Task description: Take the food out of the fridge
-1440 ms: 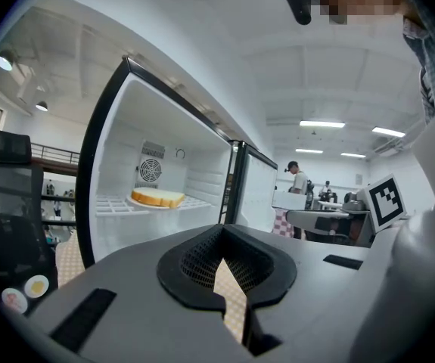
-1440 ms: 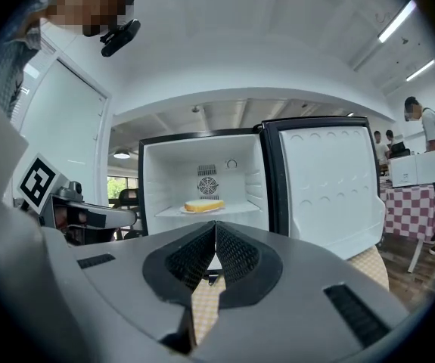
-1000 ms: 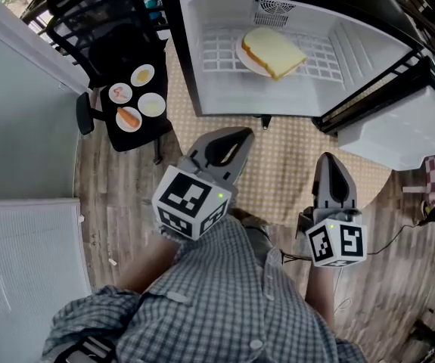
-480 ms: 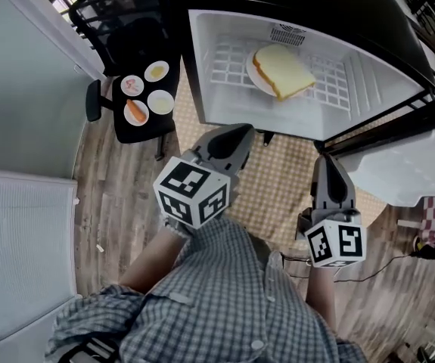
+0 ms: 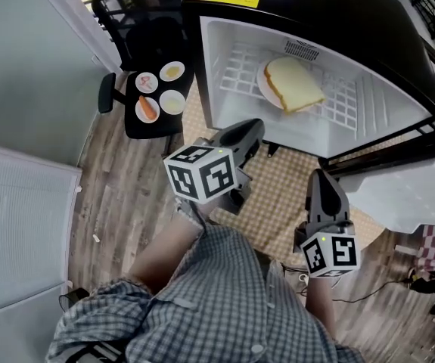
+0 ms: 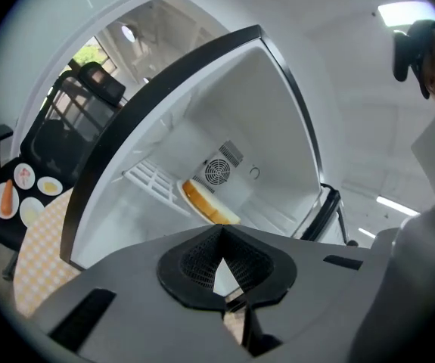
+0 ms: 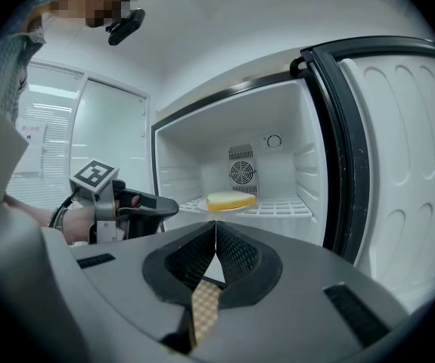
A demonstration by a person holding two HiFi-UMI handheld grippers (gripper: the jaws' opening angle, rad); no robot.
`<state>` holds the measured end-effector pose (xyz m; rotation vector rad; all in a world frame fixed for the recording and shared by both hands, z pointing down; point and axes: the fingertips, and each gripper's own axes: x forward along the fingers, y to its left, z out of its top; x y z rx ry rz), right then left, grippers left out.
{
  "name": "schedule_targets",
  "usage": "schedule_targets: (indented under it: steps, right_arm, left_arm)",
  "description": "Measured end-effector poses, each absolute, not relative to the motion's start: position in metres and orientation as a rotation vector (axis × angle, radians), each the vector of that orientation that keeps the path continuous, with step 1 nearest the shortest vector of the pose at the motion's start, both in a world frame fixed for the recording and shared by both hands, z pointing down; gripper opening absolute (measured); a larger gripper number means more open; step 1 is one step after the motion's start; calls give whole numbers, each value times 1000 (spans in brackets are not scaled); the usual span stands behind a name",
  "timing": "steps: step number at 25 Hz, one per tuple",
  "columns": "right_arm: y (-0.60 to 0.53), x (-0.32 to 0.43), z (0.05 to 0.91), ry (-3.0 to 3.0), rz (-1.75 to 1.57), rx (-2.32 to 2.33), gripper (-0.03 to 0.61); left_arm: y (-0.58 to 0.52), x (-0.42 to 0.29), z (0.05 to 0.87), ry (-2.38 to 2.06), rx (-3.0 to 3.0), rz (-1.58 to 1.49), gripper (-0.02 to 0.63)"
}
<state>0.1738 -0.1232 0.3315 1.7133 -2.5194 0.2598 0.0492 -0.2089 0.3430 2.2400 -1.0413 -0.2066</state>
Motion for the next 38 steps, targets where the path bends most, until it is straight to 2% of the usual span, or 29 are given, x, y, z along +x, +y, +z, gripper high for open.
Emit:
schedule_targets:
  steps: [8, 14, 22, 35, 38]
  right_arm:
    - [-121, 171, 338, -2557, 279, 1642, 10]
    - [-119, 178, 338, -2558, 292, 1650, 9]
    - [-119, 192, 341, -2533, 311, 1688, 11]
    - [-121, 196, 343, -2521, 316, 1705, 11]
    - [-121, 196, 343, -2519, 317, 1706, 10]
  left_arm:
    - [-237, 61, 354, -965, 2022, -415, 11]
    - [-257, 62, 360, -940, 1899, -511, 70]
    - [-274, 68, 372, -917, 1747, -593, 110]
    - [-283, 71, 374, -894, 1600, -658, 109]
    - [-284, 69, 375, -889, 1574, -672, 89]
